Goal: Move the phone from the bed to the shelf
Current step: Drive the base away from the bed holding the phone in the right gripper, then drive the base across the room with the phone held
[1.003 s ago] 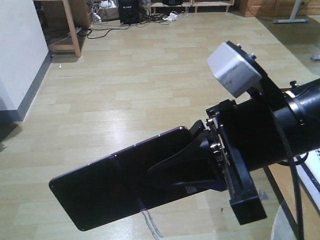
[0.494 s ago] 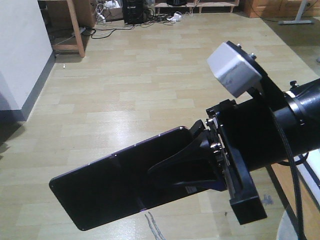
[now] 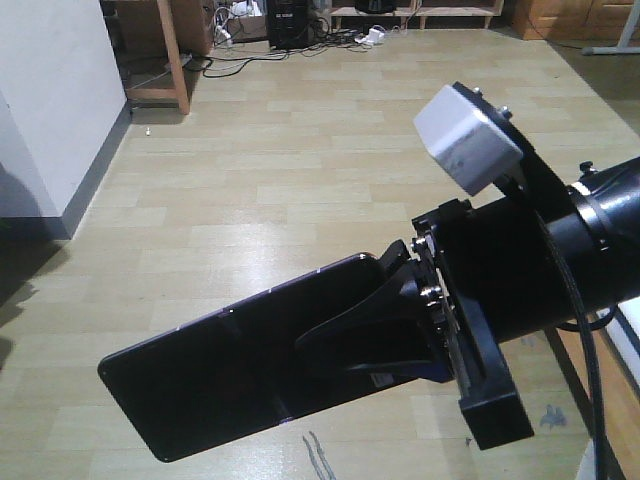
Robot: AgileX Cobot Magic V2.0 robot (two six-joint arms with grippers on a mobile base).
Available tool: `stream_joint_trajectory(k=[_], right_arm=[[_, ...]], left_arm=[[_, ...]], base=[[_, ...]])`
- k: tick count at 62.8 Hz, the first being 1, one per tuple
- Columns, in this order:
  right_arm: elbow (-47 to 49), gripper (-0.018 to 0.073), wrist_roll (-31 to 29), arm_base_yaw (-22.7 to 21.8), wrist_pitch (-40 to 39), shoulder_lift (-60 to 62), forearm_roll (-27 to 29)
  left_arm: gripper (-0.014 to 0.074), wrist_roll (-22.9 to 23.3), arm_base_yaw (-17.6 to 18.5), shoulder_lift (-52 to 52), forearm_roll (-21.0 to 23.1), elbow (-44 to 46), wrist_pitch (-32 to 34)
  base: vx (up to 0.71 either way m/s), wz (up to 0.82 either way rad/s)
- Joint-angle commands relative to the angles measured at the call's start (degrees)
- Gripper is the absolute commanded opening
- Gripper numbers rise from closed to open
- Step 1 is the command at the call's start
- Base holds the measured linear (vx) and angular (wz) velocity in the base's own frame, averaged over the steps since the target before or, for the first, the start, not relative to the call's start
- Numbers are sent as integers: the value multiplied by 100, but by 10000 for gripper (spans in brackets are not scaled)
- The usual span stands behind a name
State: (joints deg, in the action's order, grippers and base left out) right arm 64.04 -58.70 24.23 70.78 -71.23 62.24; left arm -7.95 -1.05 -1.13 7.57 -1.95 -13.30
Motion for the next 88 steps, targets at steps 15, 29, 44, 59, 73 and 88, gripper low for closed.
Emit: stream_joint_trajectory(k=[15,29,44,59,73,88], right_arm=[[156,-3,-65,-4,309,143,537],[156,-3,-65,-4,309,143,537],[156,-3,-65,-4,309,143,537],[156,-3,-65,-4,309,143,537],[156,-3,-65,-4,309,143,537],[156,-3,-65,-4,309,143,537]], left_arm=[[1,22,15,-27,36,-14,419],[1,22,15,-27,36,-14,419],[1,22,15,-27,36,-14,419],[1,22,15,-27,36,-14,419],[1,22,15,-27,36,-14,419],[1,22,15,-27,36,-14,419]], base=[[6,8],[8,6],[9,3],[12,1],[14,-1],[16,0]])
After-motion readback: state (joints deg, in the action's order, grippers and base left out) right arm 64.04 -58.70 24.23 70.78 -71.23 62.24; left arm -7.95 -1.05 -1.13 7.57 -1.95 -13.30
